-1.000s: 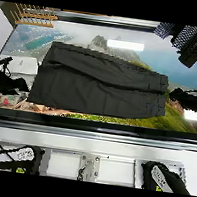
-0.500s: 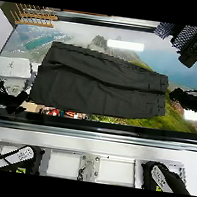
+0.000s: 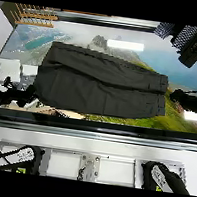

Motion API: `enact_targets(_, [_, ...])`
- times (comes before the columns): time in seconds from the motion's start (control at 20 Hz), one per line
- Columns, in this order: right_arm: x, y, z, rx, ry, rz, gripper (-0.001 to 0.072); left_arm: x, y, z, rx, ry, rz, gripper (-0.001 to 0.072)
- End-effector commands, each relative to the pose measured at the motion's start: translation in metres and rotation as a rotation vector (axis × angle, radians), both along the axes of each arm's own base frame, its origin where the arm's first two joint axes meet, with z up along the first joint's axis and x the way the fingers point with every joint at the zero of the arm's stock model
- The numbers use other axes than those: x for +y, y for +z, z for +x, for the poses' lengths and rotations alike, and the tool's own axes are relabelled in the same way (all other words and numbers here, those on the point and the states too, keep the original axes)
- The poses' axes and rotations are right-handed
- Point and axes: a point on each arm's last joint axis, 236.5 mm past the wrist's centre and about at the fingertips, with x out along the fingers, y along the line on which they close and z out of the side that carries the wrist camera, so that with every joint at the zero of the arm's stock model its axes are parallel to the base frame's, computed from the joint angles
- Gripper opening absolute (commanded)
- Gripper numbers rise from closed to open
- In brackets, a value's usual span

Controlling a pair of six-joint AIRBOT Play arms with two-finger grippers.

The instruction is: Fold the clothes and pants, and hang the long-sleeved shirts on hangers.

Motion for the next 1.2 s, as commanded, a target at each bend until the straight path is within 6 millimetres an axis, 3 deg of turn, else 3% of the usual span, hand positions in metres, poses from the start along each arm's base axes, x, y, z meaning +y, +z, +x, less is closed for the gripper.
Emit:
enact_targets(0.0, [-0.018,-0.035,-0.041,0.149,-0.109,0.087,0.0512,-0.001,0.003,0.009,-0.027,-0.001,0.015,0.0003])
enact_targets(0.1, [-0.027,-0.07,-0.072,0.232,-0.236,0.172,0.0512,-0.003,0.002,0.007,-0.025,-0.03,0.019,0.0004])
enact_targets(0.25, [-0.005,-0.115,-0.092,0.297,-0.298,0.299,0.0512,-0.004,0.002,0.006,-0.025,-0.045,0.02,0.0003])
enact_targets(0.4, [0.008,-0.14,-0.077,0.242,-0.342,0.369,0.0512,-0.004,0.002,0.006,-0.025,-0.045,0.02,0.0003])
enact_targets(0.6, [0.018,-0.148,-0.043,0.156,-0.34,0.389,0.0511,-0.004,0.002,0.006,-0.024,-0.046,0.02,0.0004])
enact_targets(0.75, [0.025,-0.152,-0.03,0.127,-0.318,0.353,0.0509,-0.004,0.002,0.006,-0.025,-0.045,0.02,0.0004])
enact_targets(0.8, [0.026,-0.153,-0.027,0.117,-0.312,0.341,0.0481,-0.004,0.002,0.007,-0.027,-0.044,0.022,0.0004])
enact_targets(0.9, [0.025,-0.154,-0.023,0.107,-0.311,0.328,0.0243,-0.003,0.003,0.008,-0.032,-0.04,0.023,0.0004])
enact_targets(1.0, [0.02,-0.148,-0.016,0.087,-0.302,0.309,0.0081,-0.001,0.01,0.015,-0.047,-0.044,0.028,0.0004])
enact_targets(1.15, [0.006,-0.11,0.012,0.038,-0.201,0.215,0.0016,0.01,0.054,0.049,-0.134,-0.074,0.055,0.0004])
